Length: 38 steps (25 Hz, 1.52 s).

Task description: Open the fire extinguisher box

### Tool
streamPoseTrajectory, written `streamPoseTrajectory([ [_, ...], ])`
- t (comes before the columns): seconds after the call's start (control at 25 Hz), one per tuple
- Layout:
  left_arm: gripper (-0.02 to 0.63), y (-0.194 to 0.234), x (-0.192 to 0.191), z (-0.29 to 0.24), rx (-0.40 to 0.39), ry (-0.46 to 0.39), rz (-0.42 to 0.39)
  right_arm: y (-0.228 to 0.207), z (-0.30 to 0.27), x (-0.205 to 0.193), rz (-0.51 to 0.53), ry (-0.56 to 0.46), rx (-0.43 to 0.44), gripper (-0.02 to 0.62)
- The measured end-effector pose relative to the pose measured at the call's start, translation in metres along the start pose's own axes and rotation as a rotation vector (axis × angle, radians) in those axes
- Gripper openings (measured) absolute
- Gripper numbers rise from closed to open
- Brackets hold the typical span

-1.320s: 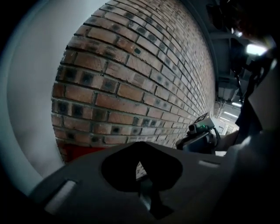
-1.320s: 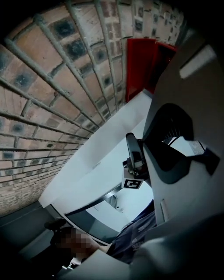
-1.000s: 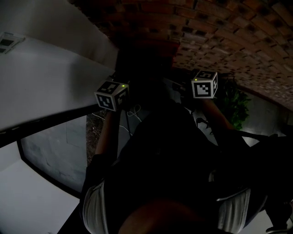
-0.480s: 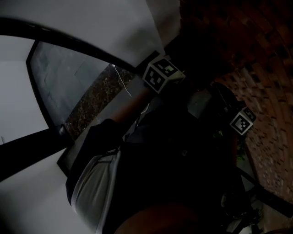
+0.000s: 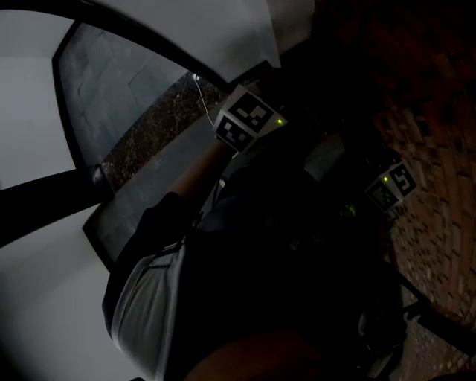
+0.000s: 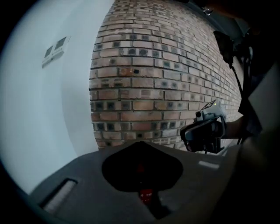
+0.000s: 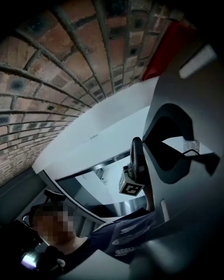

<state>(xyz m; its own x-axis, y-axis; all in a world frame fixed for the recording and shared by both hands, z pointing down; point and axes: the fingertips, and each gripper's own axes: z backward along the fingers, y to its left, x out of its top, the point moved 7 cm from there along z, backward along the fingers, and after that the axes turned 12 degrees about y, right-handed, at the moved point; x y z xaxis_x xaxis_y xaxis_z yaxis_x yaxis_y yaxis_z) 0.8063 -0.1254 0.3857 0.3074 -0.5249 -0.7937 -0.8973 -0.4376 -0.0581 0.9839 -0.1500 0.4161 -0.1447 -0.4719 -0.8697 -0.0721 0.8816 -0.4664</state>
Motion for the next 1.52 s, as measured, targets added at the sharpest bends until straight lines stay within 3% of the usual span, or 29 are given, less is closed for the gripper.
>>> streamPoseTrajectory([
  [0.2,0.002,0.0,-0.016,0.026,0.106,-0.022,0.079,0.011,-0.008,-0.01,0.007,0.03,0.076,0.001],
  [0.44,0.002,-0.002,-0.029,0.052,0.215,-0.046,0.115,0.02,-0.028,-0.018,-0.035,0.054,0.268,0.001],
  [0.72,0.002,0.005,-0.055,0.087,0.324,-0.026,0.19,0.03,-0.051,-0.017,0.009,0.1,0.325,0.002],
  [1.08,0.002,0.014,-0.066,0.101,0.383,-0.025,0.164,0.041,-0.072,-0.006,0.045,0.138,0.437,0.002],
  [1.24,0.002,0.076,-0.06,0.151,0.484,-0.033,0.125,0.061,-0.137,0.035,0.064,0.181,0.451,0.002],
  [1.4,0.002,0.199,-0.047,0.235,0.497,-0.071,0.247,0.103,-0.252,0.126,0.06,0.273,0.473,0.002],
  [1.52,0.002,0.257,-0.045,0.277,0.498,-0.08,0.296,0.126,-0.315,0.168,0.077,0.307,0.515,0.002],
])
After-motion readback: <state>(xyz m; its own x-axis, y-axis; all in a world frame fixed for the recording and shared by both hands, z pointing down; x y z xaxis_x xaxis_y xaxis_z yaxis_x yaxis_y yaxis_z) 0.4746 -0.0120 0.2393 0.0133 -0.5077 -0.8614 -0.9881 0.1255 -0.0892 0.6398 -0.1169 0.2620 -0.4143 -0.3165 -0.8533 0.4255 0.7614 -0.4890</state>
